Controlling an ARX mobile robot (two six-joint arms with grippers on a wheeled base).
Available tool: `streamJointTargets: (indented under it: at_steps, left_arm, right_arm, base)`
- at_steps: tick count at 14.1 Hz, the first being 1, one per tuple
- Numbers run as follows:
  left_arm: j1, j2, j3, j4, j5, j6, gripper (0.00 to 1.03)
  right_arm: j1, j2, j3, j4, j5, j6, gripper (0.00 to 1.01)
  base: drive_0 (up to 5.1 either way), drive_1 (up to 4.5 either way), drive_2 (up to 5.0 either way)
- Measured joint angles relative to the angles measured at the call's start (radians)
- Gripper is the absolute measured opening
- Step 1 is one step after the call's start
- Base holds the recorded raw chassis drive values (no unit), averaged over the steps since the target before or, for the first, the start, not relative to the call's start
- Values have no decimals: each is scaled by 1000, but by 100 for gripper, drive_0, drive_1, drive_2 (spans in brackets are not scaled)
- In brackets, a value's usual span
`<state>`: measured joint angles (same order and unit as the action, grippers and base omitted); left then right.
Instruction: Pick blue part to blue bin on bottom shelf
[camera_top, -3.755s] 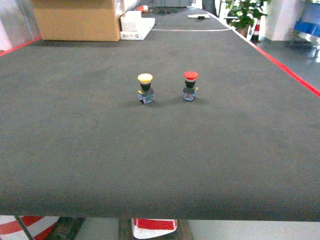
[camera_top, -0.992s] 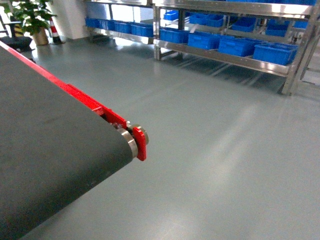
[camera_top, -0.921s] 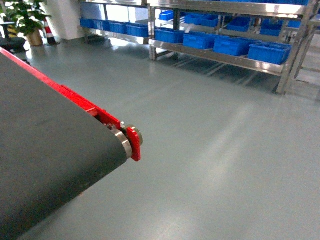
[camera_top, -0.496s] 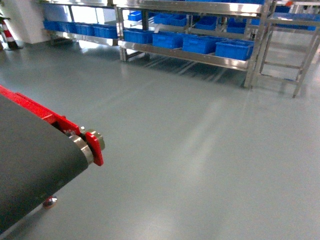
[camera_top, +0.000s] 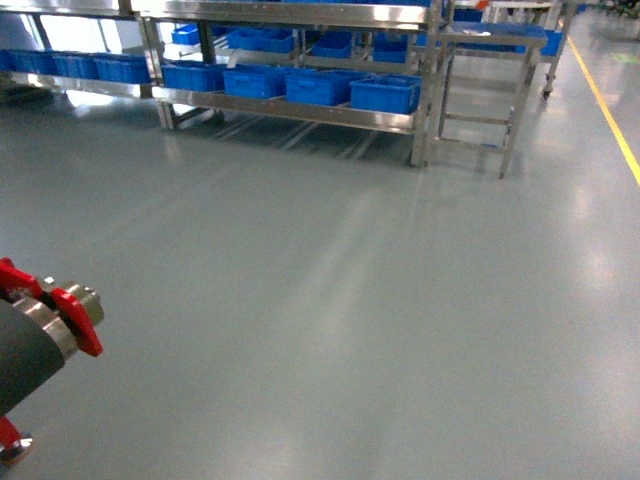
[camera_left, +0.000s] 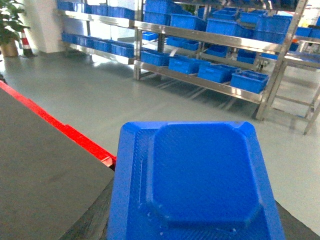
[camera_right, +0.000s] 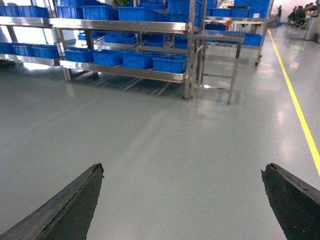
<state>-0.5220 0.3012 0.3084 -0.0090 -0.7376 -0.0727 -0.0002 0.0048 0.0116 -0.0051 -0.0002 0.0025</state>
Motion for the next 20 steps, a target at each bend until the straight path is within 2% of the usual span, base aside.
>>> streamJointTargets:
  at_steps: [15, 20]
  left_arm:
    - [0, 0, 0, 0, 0, 0, 44]
    - [0, -2, 0, 1, -2, 0, 43]
  right_arm:
    - [0, 0, 0, 0, 0, 0, 98]
    - [0, 0, 0, 2, 0, 0, 98]
  base:
    - [-166, -166, -166]
    - [-5, 329, -340]
